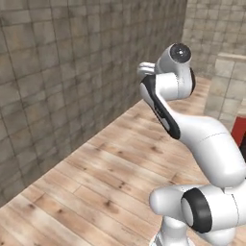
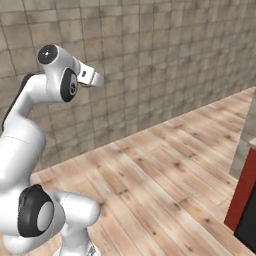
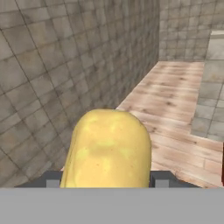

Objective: Take the cheese, fish, and potato from the fridge and place them on the plate on the dining counter to create an appetizer plate.

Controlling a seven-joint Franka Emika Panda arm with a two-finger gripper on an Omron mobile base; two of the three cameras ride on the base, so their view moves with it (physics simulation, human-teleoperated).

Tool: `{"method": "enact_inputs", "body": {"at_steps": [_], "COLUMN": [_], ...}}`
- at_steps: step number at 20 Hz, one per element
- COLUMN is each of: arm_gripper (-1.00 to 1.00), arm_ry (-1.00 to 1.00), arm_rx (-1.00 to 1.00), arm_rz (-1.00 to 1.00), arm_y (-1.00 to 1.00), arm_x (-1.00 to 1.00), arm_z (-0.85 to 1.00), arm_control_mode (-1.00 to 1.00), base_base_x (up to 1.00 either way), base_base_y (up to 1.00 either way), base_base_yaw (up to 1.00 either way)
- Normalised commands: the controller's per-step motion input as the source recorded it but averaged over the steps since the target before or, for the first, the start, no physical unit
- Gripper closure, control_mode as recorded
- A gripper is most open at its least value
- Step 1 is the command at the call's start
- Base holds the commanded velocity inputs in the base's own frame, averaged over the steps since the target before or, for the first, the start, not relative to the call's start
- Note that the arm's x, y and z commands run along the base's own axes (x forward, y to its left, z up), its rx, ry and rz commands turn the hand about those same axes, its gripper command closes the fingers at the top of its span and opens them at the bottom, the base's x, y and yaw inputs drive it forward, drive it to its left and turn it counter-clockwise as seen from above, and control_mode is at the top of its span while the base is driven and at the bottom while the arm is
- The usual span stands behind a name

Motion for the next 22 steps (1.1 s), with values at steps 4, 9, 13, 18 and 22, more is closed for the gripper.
{"method": "enact_inputs", "body": {"at_steps": [4,9,13,18,22], "arm_gripper": [1.00,1.00,1.00,1.00,1.00], "arm_ry": [0.00,0.00,0.00,0.00,0.00], "arm_rx": [0.00,0.00,0.00,0.00,0.00], "arm_rz": [0.00,0.00,0.00,0.00,0.00], "arm_y": [0.00,0.00,0.00,0.00,0.00], "arm_x": [0.00,0.00,0.00,0.00,0.00], "arm_z": [0.00,0.00,0.00,0.00,0.00], "arm_control_mode": [1.00,1.00,1.00,1.00,1.00], "base_base_x": [1.00,1.00,1.00,1.00,1.00], "base_base_y": [-0.01,0.14,0.08,-0.01,-0.02], "base_base_yaw": [-0.32,-0.25,-0.22,-0.31,-0.37]}}
